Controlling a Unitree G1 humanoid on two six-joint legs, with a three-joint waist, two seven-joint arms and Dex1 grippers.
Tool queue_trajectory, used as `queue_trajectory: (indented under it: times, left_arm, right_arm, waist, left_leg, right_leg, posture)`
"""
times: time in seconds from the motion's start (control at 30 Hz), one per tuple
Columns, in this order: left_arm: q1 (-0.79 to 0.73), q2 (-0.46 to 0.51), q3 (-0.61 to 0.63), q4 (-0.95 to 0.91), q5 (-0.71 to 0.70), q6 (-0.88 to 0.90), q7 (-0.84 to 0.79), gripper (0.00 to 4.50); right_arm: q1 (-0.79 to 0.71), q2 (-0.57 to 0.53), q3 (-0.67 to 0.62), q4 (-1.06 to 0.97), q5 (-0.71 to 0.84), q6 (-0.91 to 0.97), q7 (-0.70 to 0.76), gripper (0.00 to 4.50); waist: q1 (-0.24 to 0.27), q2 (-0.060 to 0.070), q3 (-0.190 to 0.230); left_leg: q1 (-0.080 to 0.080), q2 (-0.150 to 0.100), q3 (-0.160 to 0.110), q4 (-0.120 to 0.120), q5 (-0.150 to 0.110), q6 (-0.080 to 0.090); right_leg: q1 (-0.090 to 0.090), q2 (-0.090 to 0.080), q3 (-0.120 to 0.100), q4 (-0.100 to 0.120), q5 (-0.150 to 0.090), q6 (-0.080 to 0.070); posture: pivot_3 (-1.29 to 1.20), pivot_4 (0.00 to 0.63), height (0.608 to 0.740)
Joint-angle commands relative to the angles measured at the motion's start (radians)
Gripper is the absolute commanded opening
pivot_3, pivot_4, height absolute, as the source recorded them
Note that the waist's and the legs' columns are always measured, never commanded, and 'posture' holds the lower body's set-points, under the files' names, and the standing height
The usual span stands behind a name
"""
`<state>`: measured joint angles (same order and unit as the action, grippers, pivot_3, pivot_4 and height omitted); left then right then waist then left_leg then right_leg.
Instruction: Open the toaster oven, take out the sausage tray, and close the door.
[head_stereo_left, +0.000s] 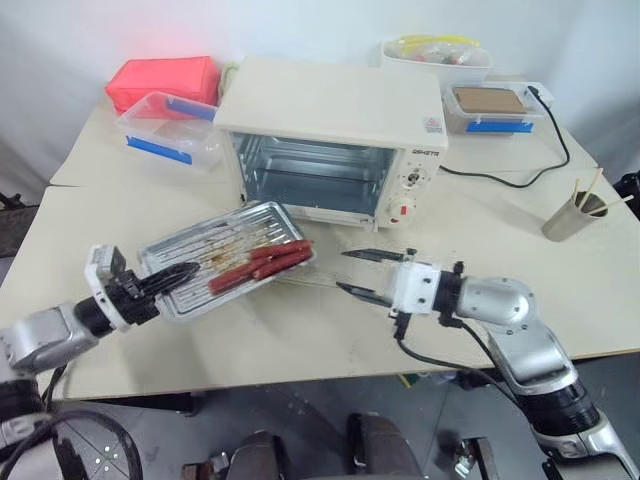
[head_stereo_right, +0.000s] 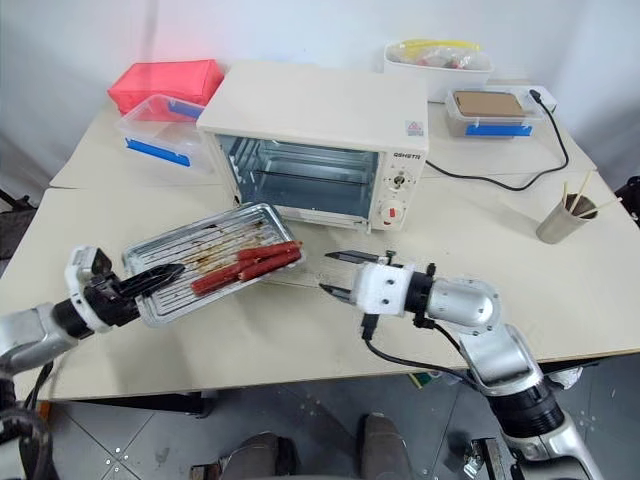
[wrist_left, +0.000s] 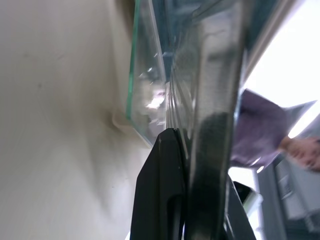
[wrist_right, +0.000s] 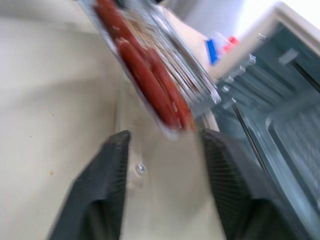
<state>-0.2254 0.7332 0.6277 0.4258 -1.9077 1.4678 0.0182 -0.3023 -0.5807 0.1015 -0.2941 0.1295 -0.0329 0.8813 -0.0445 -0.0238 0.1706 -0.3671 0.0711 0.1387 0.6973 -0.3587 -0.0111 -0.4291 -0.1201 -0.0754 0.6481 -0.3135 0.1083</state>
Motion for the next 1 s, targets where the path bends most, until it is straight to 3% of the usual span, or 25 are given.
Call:
queue_trajectory:
  times: [0.03,0.13,0.37,0.57,0.73,1.0]
  left_arm:
    - [0.081,-0.060,0.112,-0.116,-0.065,-0.069,-0.002,0.00]
    - [0.161,-0.154,0.200,-0.220,-0.065,-0.129,0.012,0.00]
    - [0.274,-0.404,0.359,-0.477,-0.065,-0.297,0.070,0.00]
    - [0.337,-0.635,0.426,-0.687,-0.065,-0.483,0.113,0.00]
    - [0.360,-0.715,0.388,-0.769,-0.065,-0.568,0.136,0.00]
    - [0.395,-0.732,0.314,-0.818,-0.065,-0.626,0.137,0.00]
  right_arm:
    - [0.032,-0.035,-0.101,0.029,0.096,-0.001,0.025,0.96]
    - [0.067,-0.061,-0.145,0.090,0.147,0.029,0.056,0.06]
    - [0.092,-0.098,-0.144,0.229,0.196,0.070,0.154,0.06]
    - [0.030,-0.045,-0.071,0.373,0.194,0.096,0.227,0.06]
    - [-0.019,0.013,-0.063,0.404,0.250,0.101,0.287,0.06]
    - [-0.039,0.080,-0.125,0.345,0.343,0.113,0.260,0.06]
  waist:
    - [0.007,0.000,0.000]
    - [0.015,0.000,0.000]
    - [0.019,-0.001,-0.001]
    - [0.019,-0.001,-0.001]
    - [0.022,-0.002,-0.001]
    - [0.025,-0.002,-0.001]
  left_leg:
    - [0.000,-0.001,0.000,0.000,0.000,0.000]
    - [0.000,-0.001,0.001,0.000,0.000,0.000]
    - [0.001,-0.001,0.004,0.001,-0.001,0.001]
    - [0.002,-0.001,0.006,0.001,-0.001,0.001]
    - [0.002,-0.001,0.007,0.002,-0.001,0.001]
    - [0.002,-0.001,0.007,0.002,-0.001,0.001]
  right_leg:
    - [0.000,0.000,0.000,0.000,0.000,0.000]
    - [0.001,0.001,0.000,-0.002,0.000,0.000]
    - [0.002,0.001,0.001,-0.004,0.000,0.000]
    - [0.002,0.001,0.002,-0.006,0.000,0.000]
    - [0.003,0.002,0.002,-0.007,0.000,0.000]
    - [0.004,0.002,0.001,-0.009,0.000,0.000]
  posture:
    - [0.00,0.150,0.740]
    - [0.00,0.150,0.740]
    - [0.00,0.150,0.740]
    - [0.00,0.150,0.740]
    - [0.00,0.150,0.740]
    - [0.00,0.150,0.740]
